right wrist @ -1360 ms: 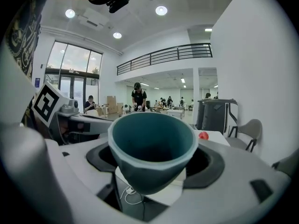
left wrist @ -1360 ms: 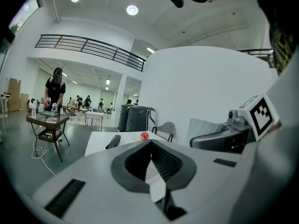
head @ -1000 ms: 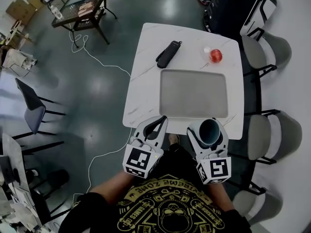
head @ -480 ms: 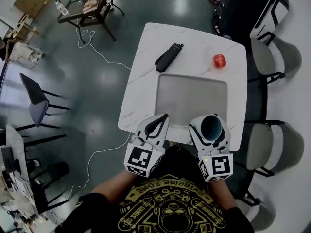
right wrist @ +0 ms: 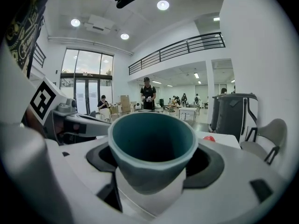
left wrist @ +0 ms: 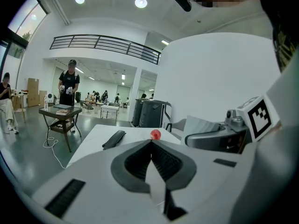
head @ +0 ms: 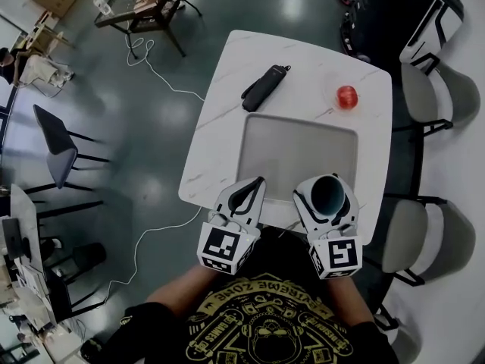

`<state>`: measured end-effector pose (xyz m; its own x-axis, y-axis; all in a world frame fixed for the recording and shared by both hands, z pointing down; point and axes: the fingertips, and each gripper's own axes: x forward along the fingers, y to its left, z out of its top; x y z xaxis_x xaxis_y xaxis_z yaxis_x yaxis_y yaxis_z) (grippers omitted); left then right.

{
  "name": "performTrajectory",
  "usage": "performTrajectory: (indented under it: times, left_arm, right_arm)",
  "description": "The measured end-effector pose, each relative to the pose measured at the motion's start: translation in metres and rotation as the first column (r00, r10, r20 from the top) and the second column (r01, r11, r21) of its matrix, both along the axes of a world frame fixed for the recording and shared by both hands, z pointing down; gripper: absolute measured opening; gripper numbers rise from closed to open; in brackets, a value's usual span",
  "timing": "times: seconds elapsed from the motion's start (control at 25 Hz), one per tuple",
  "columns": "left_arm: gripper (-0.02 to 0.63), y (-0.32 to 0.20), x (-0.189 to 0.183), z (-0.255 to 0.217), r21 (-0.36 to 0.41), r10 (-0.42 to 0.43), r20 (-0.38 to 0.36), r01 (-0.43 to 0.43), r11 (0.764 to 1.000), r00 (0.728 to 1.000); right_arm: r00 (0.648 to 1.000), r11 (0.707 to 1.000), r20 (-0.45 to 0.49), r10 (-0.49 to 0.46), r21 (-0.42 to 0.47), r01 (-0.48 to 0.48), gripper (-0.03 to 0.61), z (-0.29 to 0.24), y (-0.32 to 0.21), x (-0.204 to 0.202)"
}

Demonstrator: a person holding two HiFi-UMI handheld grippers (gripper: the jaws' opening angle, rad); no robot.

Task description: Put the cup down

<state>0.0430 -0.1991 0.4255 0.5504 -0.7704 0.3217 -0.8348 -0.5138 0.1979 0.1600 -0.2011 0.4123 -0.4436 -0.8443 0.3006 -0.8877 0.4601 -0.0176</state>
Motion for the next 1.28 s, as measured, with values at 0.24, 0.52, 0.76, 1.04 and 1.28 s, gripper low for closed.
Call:
performTrajectory:
  times: [0.24,0.52,0.76,1.04,1.28]
  left_arm:
    - [0.009,-0.011,0.009,0.027,-0.041,-0.020,0.020,0.021,0.999,1.000]
    - [0.009,-0.025,0.018,0.044,-0.053,-0.012,0.048,0.015,0.998,0.999]
    - [0.009,-0.034,0.021,0.061,-0.085,-0.012,0.077,0.019,0.996,0.997]
    - [0.009,-0.038,0.020,0.079,-0.115,-0.013,0.120,0.027,0.993,0.993]
    - [0.009,-0.040,0.019,0.090,-0.136,-0.004,0.139,0.023,0.990,0.990]
  right_arm:
    - [0.999,0.999,-0.018,-0.034,-0.022,0.033,0.383,0.025,-0.013,0.004]
    - [0.999,0.998,-0.011,-0.043,-0.048,0.043,0.385,0.048,-0.022,0.008]
    - [0.999,0.995,0.006,-0.048,-0.086,0.049,0.385,0.073,-0.028,0.011]
    - [0.998,0.991,-0.001,-0.069,-0.114,0.069,0.384,0.098,-0.032,0.008]
    - [0.997,0.989,-0.001,-0.072,-0.131,0.071,0.385,0.112,-0.033,0.004]
